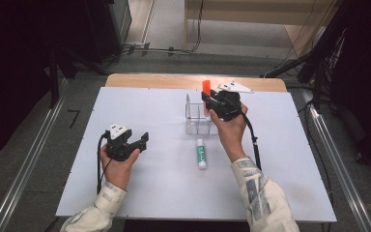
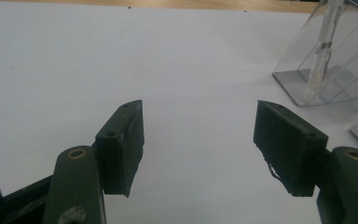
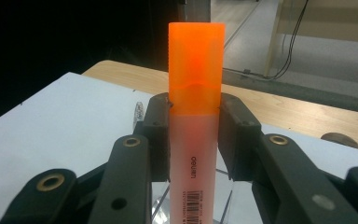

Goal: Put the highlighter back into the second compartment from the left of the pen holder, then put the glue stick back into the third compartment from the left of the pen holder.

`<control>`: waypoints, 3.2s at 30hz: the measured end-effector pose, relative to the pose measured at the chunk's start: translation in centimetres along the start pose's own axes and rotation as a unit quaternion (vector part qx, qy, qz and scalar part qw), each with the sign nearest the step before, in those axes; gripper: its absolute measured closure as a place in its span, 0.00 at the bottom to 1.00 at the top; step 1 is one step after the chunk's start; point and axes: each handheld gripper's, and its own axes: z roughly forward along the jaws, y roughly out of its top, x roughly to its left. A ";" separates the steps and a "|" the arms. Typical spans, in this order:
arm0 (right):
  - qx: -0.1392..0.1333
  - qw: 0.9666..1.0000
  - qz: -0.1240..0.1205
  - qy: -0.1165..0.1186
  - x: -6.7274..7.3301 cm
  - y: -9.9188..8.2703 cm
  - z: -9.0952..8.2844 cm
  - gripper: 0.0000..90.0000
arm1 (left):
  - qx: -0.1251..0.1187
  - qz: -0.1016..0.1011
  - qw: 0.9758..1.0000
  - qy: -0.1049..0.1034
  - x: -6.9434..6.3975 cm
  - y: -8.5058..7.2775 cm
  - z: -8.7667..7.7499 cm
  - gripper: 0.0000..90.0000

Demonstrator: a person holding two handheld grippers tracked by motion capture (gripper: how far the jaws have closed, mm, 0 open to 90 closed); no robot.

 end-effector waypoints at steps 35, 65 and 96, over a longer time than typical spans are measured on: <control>0.047 0.998 0.030 0.013 -0.9 -3.6 1.8 0.65 | 0.003 -0.001 1.000 -0.001 0.0 -0.1 0.0 0.38; 0.031 0.999 0.021 0.032 -0.7 -6.3 -3.5 0.40 | 0.002 -0.005 1.000 0.001 0.2 -0.2 0.0 0.38; 0.062 0.997 0.007 0.036 -0.3 -10.0 -5.8 0.35 | 0.004 -0.007 1.000 0.004 0.3 -0.3 0.0 0.37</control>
